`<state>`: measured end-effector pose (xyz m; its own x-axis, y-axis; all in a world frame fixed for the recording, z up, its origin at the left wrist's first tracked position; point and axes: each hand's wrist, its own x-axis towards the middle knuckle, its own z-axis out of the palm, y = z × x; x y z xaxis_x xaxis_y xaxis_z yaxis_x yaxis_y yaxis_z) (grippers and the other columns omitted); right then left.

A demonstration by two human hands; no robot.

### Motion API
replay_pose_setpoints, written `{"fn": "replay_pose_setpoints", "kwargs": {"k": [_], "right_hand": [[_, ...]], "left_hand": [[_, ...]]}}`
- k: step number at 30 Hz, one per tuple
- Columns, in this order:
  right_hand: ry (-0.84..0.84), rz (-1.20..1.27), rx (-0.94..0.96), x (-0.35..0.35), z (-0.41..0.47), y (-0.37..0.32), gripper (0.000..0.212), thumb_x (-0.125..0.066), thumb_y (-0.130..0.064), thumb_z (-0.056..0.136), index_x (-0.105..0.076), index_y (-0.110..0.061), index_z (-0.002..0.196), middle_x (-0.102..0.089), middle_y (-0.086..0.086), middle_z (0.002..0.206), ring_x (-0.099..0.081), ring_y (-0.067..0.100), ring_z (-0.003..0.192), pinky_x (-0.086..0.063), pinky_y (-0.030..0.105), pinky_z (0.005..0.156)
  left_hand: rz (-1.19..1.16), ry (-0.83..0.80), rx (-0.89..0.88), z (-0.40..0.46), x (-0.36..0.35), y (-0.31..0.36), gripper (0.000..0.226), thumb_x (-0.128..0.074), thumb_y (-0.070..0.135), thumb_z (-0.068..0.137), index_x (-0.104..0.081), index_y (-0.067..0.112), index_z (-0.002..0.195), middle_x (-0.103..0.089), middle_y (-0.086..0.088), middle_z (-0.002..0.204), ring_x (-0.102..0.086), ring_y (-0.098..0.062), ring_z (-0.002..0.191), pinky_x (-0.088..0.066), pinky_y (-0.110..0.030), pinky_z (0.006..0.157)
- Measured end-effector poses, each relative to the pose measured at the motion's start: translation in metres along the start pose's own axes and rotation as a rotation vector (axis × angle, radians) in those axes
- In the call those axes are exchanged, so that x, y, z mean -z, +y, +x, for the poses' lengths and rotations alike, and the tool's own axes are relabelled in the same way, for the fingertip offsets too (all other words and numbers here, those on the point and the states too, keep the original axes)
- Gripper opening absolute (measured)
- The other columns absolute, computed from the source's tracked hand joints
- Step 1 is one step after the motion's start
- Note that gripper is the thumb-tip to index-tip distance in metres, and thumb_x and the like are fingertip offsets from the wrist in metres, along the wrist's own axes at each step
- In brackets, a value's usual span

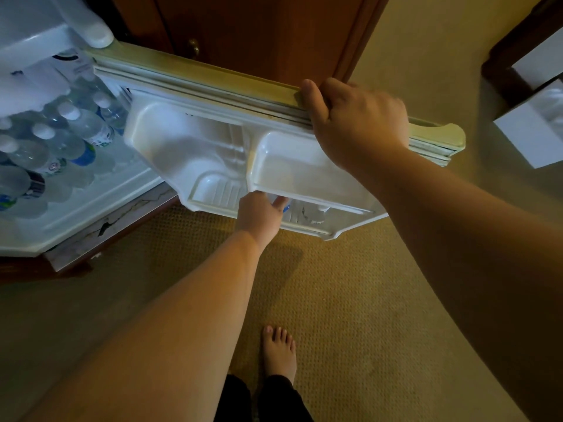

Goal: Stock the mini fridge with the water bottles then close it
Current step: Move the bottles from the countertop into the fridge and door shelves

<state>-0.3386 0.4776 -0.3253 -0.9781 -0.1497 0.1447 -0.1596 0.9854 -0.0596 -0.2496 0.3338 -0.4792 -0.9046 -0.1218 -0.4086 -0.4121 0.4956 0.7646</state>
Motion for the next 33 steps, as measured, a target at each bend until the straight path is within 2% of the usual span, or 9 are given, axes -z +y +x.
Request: {"fn": "replay_pose_setpoints", "kwargs": {"k": [6,9,11,15,19,23,26,28,33], "right_hand": [[-0.008,-0.003,-0.024,0.000,-0.002,-0.002,0.058,-0.012,-0.068,0.101,-0.052,-0.029,0.087,-0.050,-0.005,0.074,-0.049,0.025,0.071,-0.034,0.037,0.067],[-0.005,-0.004,-0.041,0.001,-0.003,-0.003,0.057,-0.013,-0.068,0.101,-0.051,-0.029,0.086,-0.050,-0.005,0.076,-0.047,0.026,0.072,-0.033,0.037,0.068],[-0.003,-0.004,-0.047,0.002,-0.004,-0.004,0.056,-0.013,-0.068,0.102,-0.051,-0.029,0.086,-0.049,-0.005,0.075,-0.047,0.026,0.072,-0.033,0.037,0.068],[-0.029,-0.009,-0.055,0.002,-0.005,-0.006,0.059,-0.012,-0.069,0.101,-0.054,-0.030,0.088,-0.051,-0.004,0.074,-0.052,0.026,0.072,-0.039,0.039,0.068],[-0.110,0.000,-0.069,0.008,-0.001,-0.005,0.062,-0.009,-0.071,0.100,-0.055,-0.030,0.091,-0.054,-0.002,0.076,-0.056,0.028,0.075,-0.045,0.043,0.074],[-0.216,0.036,-0.099,0.022,-0.002,-0.008,0.065,-0.008,-0.072,0.099,-0.055,-0.031,0.116,-0.063,0.005,0.102,-0.058,0.033,0.104,-0.034,0.056,0.097],[-0.270,0.026,-0.161,0.035,-0.007,-0.013,0.072,-0.006,-0.074,0.098,-0.038,-0.033,0.148,-0.058,0.011,0.136,-0.046,0.037,0.135,-0.010,0.072,0.116],[-0.295,0.031,-0.163,0.055,-0.014,-0.021,0.074,-0.007,-0.075,0.098,-0.029,-0.034,0.155,-0.052,0.010,0.146,-0.039,0.036,0.142,-0.002,0.074,0.117],[-0.278,0.154,-0.065,0.161,-0.047,-0.054,0.070,-0.014,-0.076,0.098,-0.017,-0.039,0.158,-0.031,0.008,0.164,-0.021,0.033,0.154,-0.002,0.070,0.120]], "left_hand": [[-0.011,-0.024,-0.026,0.002,-0.003,0.003,0.036,-0.064,0.047,0.098,-0.068,0.012,0.106,-0.070,-0.011,0.083,-0.067,-0.024,0.074,-0.046,-0.009,0.051],[-0.002,-0.034,-0.080,-0.001,-0.008,0.003,0.034,-0.066,0.046,0.096,-0.068,0.015,0.109,-0.072,-0.010,0.087,-0.070,-0.027,0.081,-0.060,-0.033,0.073],[0.006,-0.047,-0.075,-0.003,-0.007,0.002,0.036,-0.067,0.049,0.095,-0.066,0.016,0.112,-0.072,-0.007,0.092,-0.070,-0.025,0.086,-0.060,-0.040,0.082],[0.040,-0.129,-0.052,-0.014,0.005,0.000,0.052,-0.066,0.051,0.096,-0.055,0.020,0.136,-0.066,-0.003,0.133,-0.062,-0.024,0.123,-0.048,-0.031,0.098],[0.073,-0.180,0.079,-0.047,0.025,-0.011,0.076,-0.064,0.046,0.098,-0.023,0.033,0.161,-0.039,-0.001,0.162,-0.043,-0.025,0.146,-0.042,-0.042,0.113],[0.105,-0.114,0.069,-0.098,0.061,-0.007,0.079,-0.063,0.043,0.098,-0.018,0.033,0.163,-0.039,-0.002,0.162,-0.043,-0.025,0.146,-0.045,-0.041,0.110],[0.134,-0.042,0.070,-0.128,0.098,0.006,0.078,-0.064,0.042,0.098,-0.019,0.037,0.161,-0.040,0.002,0.161,-0.043,-0.024,0.145,-0.049,-0.044,0.107],[0.157,0.022,0.056,-0.147,0.126,0.021,0.077,-0.063,0.044,0.098,-0.019,0.038,0.161,-0.039,0.003,0.161,-0.041,-0.023,0.146,-0.047,-0.044,0.107],[0.209,0.165,-0.035,-0.207,0.214,0.099,0.075,-0.062,0.050,0.097,-0.022,0.042,0.160,-0.033,0.008,0.164,-0.030,-0.017,0.151,-0.036,-0.044,0.115]]}}
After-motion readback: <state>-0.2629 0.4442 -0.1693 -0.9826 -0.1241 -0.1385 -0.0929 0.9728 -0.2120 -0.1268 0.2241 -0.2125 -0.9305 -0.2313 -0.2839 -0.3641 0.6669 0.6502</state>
